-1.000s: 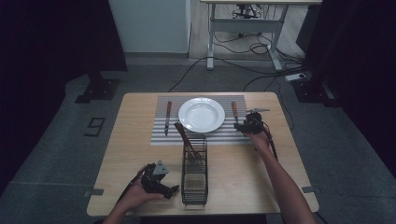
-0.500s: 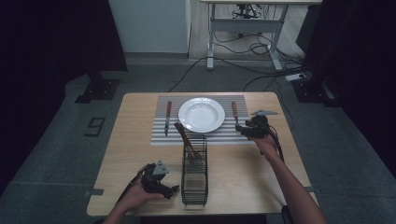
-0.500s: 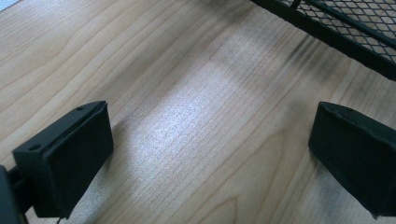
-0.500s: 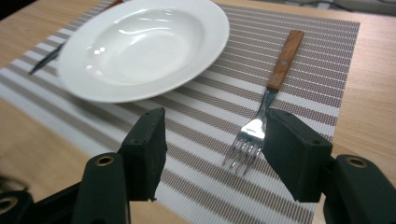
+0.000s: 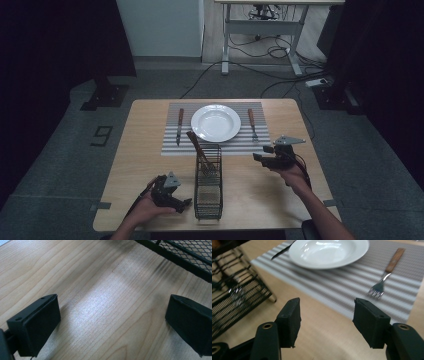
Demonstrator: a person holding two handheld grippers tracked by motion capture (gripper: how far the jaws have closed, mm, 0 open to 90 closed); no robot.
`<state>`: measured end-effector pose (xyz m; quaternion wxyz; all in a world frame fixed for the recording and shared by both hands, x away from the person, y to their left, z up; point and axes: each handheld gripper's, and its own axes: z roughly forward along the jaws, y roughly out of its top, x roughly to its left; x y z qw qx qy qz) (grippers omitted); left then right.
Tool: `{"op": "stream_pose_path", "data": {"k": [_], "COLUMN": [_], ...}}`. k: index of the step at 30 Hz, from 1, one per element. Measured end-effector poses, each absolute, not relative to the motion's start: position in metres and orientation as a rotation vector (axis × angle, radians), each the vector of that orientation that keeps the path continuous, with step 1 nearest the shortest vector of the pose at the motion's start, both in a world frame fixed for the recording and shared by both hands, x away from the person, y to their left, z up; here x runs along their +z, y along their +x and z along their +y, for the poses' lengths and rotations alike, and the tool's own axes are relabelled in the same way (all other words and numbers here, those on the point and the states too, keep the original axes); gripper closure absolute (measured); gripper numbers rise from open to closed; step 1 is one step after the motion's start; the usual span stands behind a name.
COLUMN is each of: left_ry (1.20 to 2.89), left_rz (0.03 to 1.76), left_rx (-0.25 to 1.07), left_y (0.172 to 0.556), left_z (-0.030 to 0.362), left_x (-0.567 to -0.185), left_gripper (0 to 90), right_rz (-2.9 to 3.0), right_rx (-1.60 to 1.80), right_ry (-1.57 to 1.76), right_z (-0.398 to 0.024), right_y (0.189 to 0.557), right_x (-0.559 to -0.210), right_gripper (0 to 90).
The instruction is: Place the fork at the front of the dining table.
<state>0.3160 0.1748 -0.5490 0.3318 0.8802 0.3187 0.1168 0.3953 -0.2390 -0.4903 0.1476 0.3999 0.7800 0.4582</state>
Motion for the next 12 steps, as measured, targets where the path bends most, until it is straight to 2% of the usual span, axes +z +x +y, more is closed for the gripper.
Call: {"op": "stream_pose_path", "data": {"k": [5,12], "left_ry": [2.300,2.300], "left_rz": [0.833,0.833], "left_rx": [0.305,0.305], "left_y": [0.316,0.316], "left_z": [0.175,0.175], "left_x": [-0.549,-0.549], "left_gripper": [0.0,0.0], "right_rz": [2.296,2.300], "right_rx": [1.292,1.282], "right_ry": [1.113,1.138], "right_z": [-0.234,-0.234], "right_y": [0.379,0.387], "right_x": [-0.499,-0.503], "right_gripper": [38.8,38.2]}}
